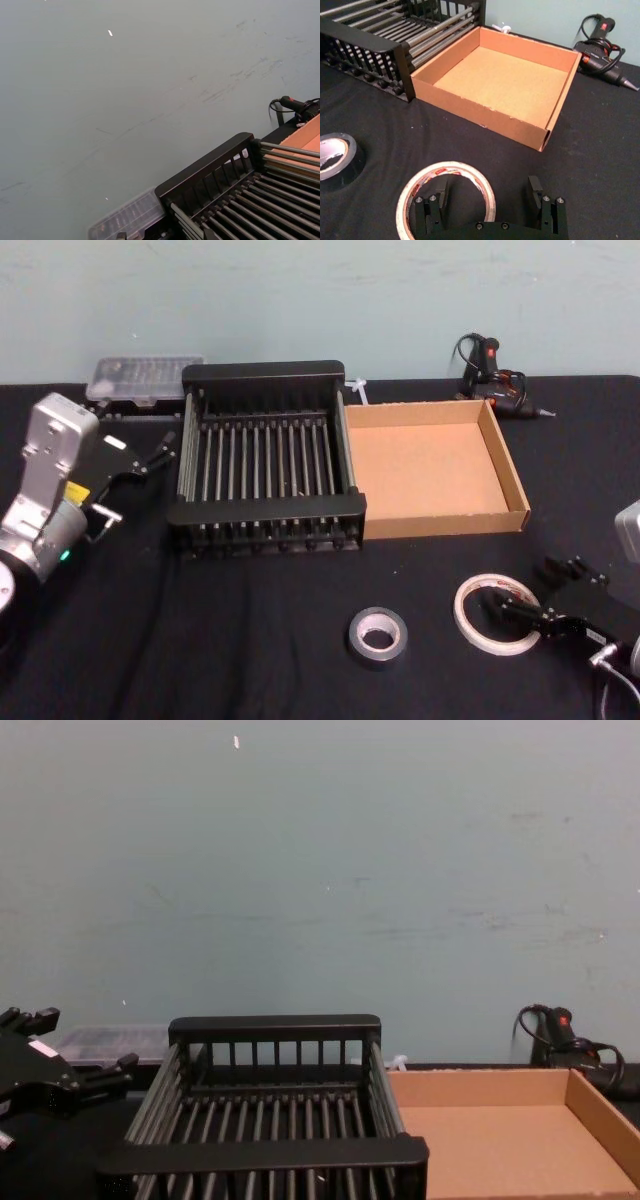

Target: Pick up the white tape and place it into the black box , Pick up the silver tape and place it into the brown box.

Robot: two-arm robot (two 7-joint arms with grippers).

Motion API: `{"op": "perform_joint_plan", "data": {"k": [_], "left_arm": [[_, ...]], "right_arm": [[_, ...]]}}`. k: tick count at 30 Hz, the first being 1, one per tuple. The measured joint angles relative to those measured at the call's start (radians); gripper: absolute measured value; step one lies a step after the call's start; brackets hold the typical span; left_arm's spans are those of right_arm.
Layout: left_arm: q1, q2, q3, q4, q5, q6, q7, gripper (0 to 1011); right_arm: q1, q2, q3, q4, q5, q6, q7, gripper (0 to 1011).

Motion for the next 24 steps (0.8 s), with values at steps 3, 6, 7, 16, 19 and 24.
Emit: {"op": "perform_joint_plan", "data": {"k": [3, 6, 7, 16, 19, 24], "left_arm": [[0.0, 0.0, 0.0, 0.0, 0.0, 0.0, 0.0, 1001], [0.0, 0.0, 0.0, 0.0, 0.0, 0.0, 0.0, 1001], [0.0, 0.0, 0.0, 0.0, 0.0, 0.0, 0.0, 1001], [0.0, 0.0, 0.0, 0.0, 0.0, 0.0, 0.0, 1001], [0.0, 0.0, 0.0, 0.0, 0.0, 0.0, 0.0, 1002], [0.0, 0.0, 0.0, 0.0, 0.0, 0.0, 0.0, 1001]], "right_arm": [[0.001, -0.007, 0.002, 0.006, -0.007, 0.005, 0.004, 1002], [0.001, -0.011, 0.004, 0.011, -0.011, 0.008, 0.007, 1002], [0.001, -0.013, 0.005, 0.012, -0.013, 0.009, 0.008, 1002], [0.008, -0.033, 0.011, 0.035, -0.036, 0.019, 0.021, 1002], [0.009, -0.04, 0.016, 0.041, -0.042, 0.021, 0.025, 1002], [0.01, -0.049, 0.024, 0.05, -0.047, 0.016, 0.042, 1002]]}}
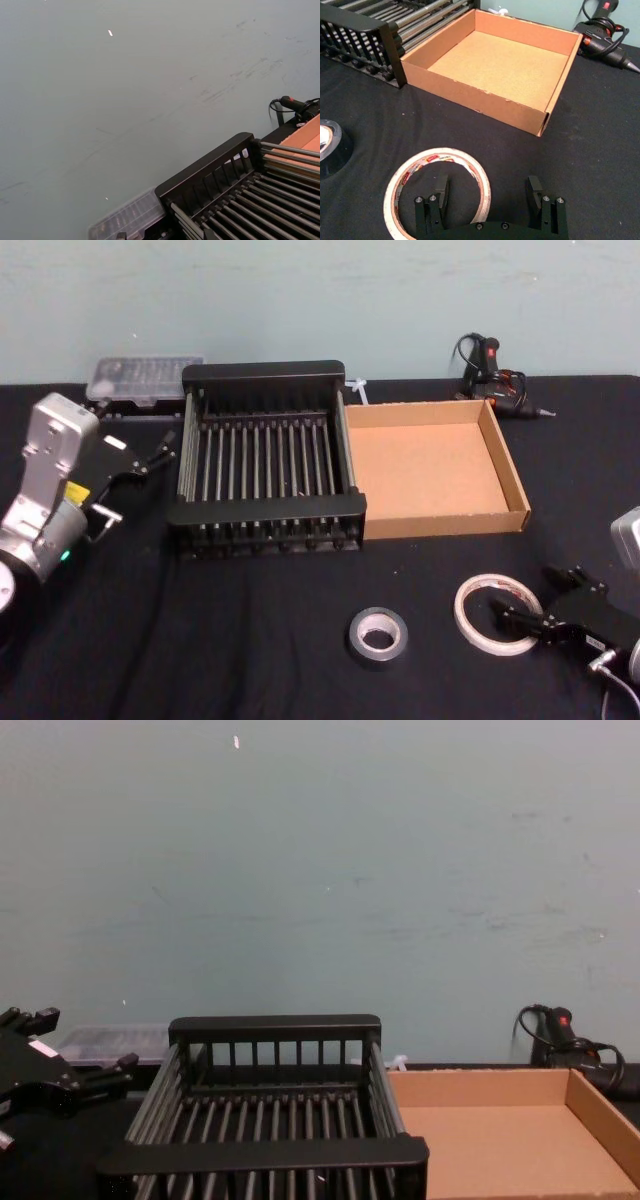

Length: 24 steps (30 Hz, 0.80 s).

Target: Pick up the white tape and place it into the black box , Pick up the silver tape and place it into the brown box.

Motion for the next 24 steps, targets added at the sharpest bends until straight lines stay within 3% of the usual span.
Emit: {"op": "perform_joint_plan", "data": {"k": [13, 24], "left_arm": [[0.0, 0.0, 0.0, 0.0, 0.0, 0.0, 0.0, 1001], [0.0, 0.0, 0.0, 0.0, 0.0, 0.0, 0.0, 1001]], "right_arm": [[0.0, 0.001, 0.0, -0.001, 0.0, -0.001, -0.001, 1002], [-0.001, 0.002, -0.002, -0.003, 0.0, 0.0, -0.004, 768]]}}
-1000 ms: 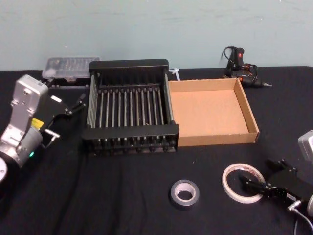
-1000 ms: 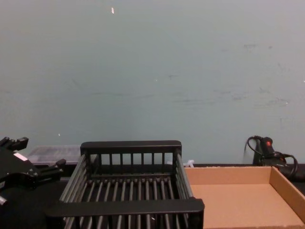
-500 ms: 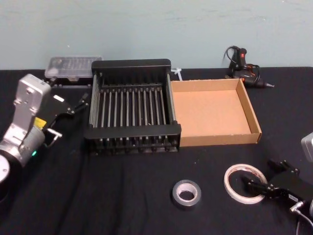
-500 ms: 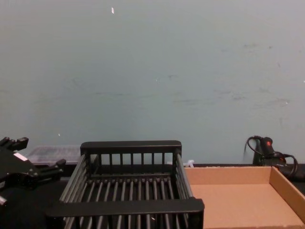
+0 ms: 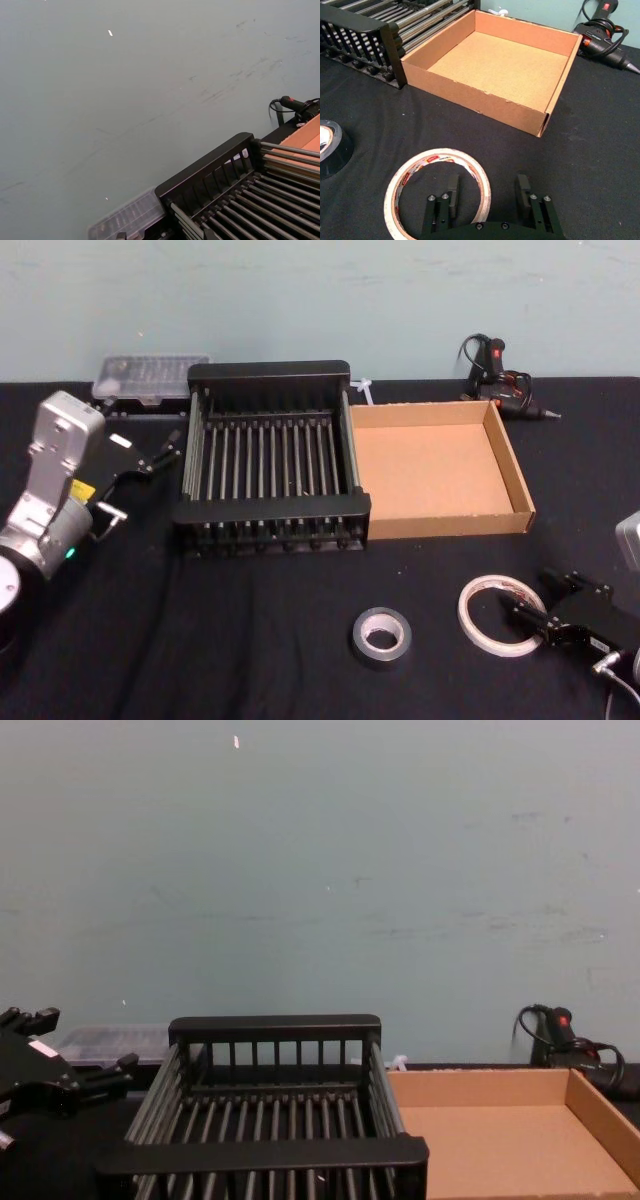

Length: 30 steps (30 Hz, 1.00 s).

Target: Pick up the white tape and place it into the black box , Pick up the silver tape and place it into the brown box.

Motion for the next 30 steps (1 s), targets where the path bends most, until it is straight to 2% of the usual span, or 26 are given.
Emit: {"op": "perform_joint_plan", "data": {"k": [4, 7, 9, 13, 19, 22, 30], "left_arm": [[0.0, 0.0, 0.0, 0.0, 0.0, 0.0, 0.0, 1001], [0.0, 0.0, 0.0, 0.0, 0.0, 0.0, 0.0, 1001], [0.0, 0.0, 0.0, 0.0, 0.0, 0.0, 0.0, 1001], [0.0, 0.0, 0.0, 0.0, 0.0, 0.0, 0.0, 1001], [0.0, 0.0, 0.0, 0.0, 0.0, 0.0, 0.0, 1001], [0.0, 0.0, 0.0, 0.0, 0.0, 0.0, 0.0, 1001], [0.0, 0.0, 0.0, 0.0, 0.0, 0.0, 0.0, 1001]], "right_arm": [[0.0, 0.0, 0.0, 0.0, 0.0, 0.0, 0.0, 618], [0.0, 0.0, 0.0, -0.001, 0.0, 0.001, -0.001, 561], [0.0, 0.0, 0.0, -0.001, 0.0, 0.001, -0.001, 450], [0.0, 0.0, 0.0, -0.001, 0.0, 0.001, -0.002, 358], [0.0, 0.0, 0.0, -0.001, 0.001, 0.001, -0.002, 133], [0.0, 0.0, 0.0, -0.001, 0.001, 0.001, -0.002, 75], [0.0, 0.0, 0.0, -0.001, 0.001, 0.001, -0.002, 70]]}}
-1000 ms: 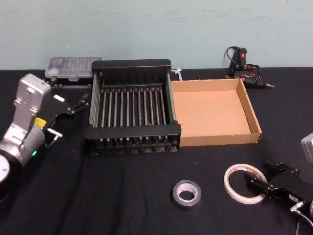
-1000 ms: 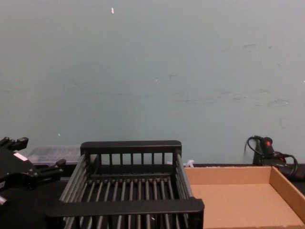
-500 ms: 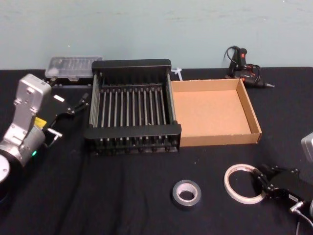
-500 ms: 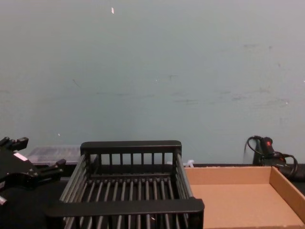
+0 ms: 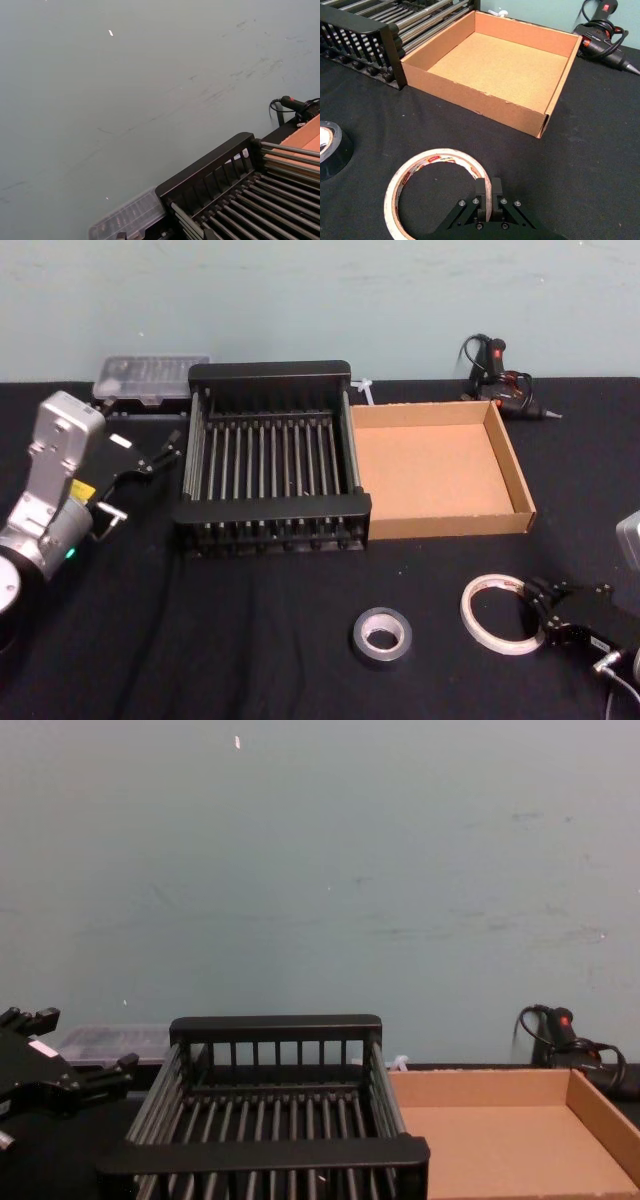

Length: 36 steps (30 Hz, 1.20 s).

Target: Pick up the white tape and place it into the black box , Pick up the silver tape and place it into the brown box.

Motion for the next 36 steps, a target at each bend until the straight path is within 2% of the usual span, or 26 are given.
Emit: {"op": "perform_joint_plan", "data": {"k": [9, 20, 36], "left_arm": [[0.0, 0.0, 0.0, 0.0, 0.0, 0.0, 0.0, 1001], [0.0, 0.0, 0.0, 0.0, 0.0, 0.0, 0.0, 1001], [0.0, 0.0, 0.0, 0.0, 0.0, 0.0, 0.0, 1001]], "right_arm": [[-0.005, -0.003, 0.005, 0.0, -0.001, -0.014, 0.01, 70], [-0.026, -0.017, 0.024, -0.003, 0.005, -0.112, 0.053, 70], [-0.04, -0.029, 0.049, -0.013, 0.033, -0.192, 0.077, 70]]}}
